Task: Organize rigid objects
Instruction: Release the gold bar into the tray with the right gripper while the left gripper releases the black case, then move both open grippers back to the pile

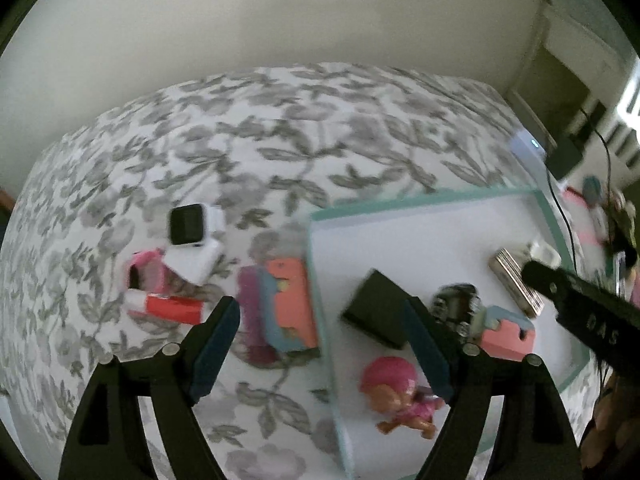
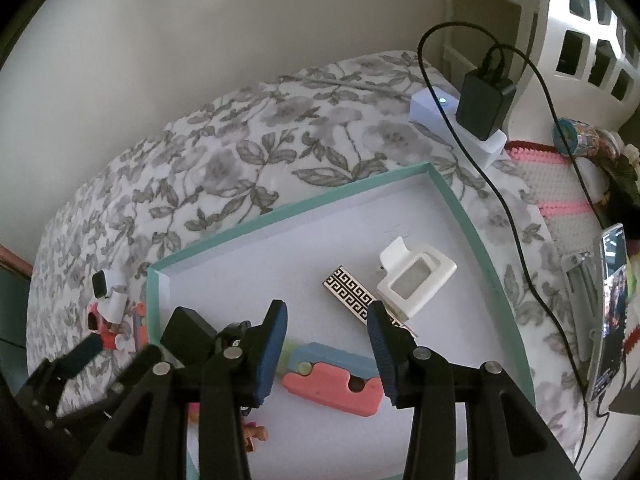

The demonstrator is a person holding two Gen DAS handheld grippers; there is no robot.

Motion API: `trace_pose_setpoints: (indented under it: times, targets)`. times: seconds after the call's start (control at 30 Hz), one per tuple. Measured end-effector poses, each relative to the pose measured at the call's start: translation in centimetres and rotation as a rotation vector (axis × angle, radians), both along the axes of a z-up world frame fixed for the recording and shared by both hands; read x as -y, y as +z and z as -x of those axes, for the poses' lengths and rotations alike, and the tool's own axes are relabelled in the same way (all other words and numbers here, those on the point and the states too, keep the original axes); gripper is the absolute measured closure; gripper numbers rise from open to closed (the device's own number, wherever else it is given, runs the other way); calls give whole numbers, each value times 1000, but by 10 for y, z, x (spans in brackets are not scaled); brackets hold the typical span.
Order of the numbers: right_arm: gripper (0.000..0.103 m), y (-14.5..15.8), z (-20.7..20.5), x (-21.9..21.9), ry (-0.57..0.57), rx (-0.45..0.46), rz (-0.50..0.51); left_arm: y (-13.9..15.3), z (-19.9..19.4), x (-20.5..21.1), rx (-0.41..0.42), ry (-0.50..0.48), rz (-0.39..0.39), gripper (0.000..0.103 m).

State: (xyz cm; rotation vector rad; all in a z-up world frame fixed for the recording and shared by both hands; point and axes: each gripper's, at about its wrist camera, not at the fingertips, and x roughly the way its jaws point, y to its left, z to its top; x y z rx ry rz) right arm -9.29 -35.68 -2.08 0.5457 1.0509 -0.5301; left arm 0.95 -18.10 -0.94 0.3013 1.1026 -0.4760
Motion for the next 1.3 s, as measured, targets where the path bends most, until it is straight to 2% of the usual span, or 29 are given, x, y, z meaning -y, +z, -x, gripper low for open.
trace_pose_setpoints:
  times: [0.07,0.23,0.3,0.43,0.5,0.6,0.7,0.77,0.83,0.97,1.13,1.2,1.3]
  targets:
    - [58,-1,-2,-2,8,-3,1,2,-7,-10,3,37,9,10]
    - [57,-4,-9,-11,42,-13,10,5,-27,-39,11,147,25,10]
    - [48,-5,-12,-16,58,-14,16,6,-34,-51,18,188,28,10]
    - [44,-4,-18,-26,89,7,8,10,-48,-78,28,274,42,10]
    - [34,-3,-22,-33,108,19,8,11,-56,-92,33,319,47,10]
    - [30,-2,-29,-45,143,23,26,11,-65,-114,34,380,53,10]
    - [20,-1,-35,-57,175,39,23,9,-73,-137,27,444,60,10]
    - [18,-2,-39,-64,198,48,20,8,-77,-150,21,477,62,10]
    - [18,-3,-44,-73,221,53,23,7,-80,-161,18,502,62,10]
    - [9,-6,-52,-88,260,55,20,6,-85,-179,12,538,68,10]
    - [6,-8,-62,-106,307,63,26,3,-91,-199,-5,571,98,10]
    - [0,-8,-67,-113,319,69,27,1,-94,-207,-6,585,99,10]
    - [0,-10,-76,-123,340,76,18,0,-99,-221,-2,615,102,10]
